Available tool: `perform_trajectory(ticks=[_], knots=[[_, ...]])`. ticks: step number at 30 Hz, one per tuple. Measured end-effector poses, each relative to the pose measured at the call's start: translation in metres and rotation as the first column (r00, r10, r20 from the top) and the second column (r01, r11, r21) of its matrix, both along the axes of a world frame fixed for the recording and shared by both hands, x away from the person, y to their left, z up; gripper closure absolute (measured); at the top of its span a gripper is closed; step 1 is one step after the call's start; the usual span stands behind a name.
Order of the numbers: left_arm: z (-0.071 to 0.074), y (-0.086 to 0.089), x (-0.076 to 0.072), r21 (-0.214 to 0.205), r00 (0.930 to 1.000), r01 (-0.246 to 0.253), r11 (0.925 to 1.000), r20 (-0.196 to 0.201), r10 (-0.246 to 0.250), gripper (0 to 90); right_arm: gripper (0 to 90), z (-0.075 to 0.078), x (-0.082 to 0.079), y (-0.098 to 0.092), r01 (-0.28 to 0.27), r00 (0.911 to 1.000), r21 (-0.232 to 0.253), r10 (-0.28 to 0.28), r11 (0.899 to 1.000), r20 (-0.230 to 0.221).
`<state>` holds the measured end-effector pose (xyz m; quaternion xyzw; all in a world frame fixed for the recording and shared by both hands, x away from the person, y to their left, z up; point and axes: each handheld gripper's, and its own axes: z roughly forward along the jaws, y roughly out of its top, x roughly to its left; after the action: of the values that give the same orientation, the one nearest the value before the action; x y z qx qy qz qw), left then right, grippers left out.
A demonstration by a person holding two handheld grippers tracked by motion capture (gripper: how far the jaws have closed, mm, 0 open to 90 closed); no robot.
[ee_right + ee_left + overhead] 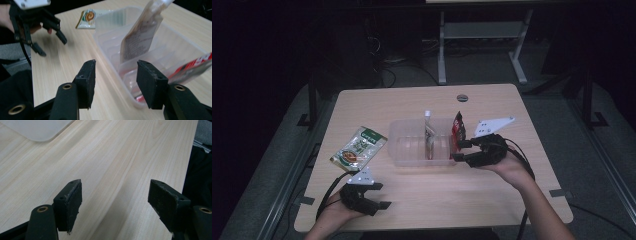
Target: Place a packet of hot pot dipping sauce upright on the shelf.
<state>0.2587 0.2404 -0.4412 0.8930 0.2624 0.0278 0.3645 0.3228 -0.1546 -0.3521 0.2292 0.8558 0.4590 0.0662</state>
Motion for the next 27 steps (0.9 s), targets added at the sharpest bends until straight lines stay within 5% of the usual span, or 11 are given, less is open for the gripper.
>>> perform_trajectory(ticks=[14, 27], knots=[[0.001, 0.003, -0.001, 0.007, 0.9999, -0.010, 0.9999, -0.005, 0.010, 27.8, 43.5, -0.037, -0.027, -0.012, -0.004, 0.9996, -0.012, 0.004, 1.000, -0.028], [0.007, 0.011, 0.003, 0.017, 0.9990, -0.044, 0.9989, 0.000, 0.044, 41.8, 33.4, -0.076, -0.052, -0.021, 0.044, 0.9951, -0.027, -0.046, 0.999, -0.087]])
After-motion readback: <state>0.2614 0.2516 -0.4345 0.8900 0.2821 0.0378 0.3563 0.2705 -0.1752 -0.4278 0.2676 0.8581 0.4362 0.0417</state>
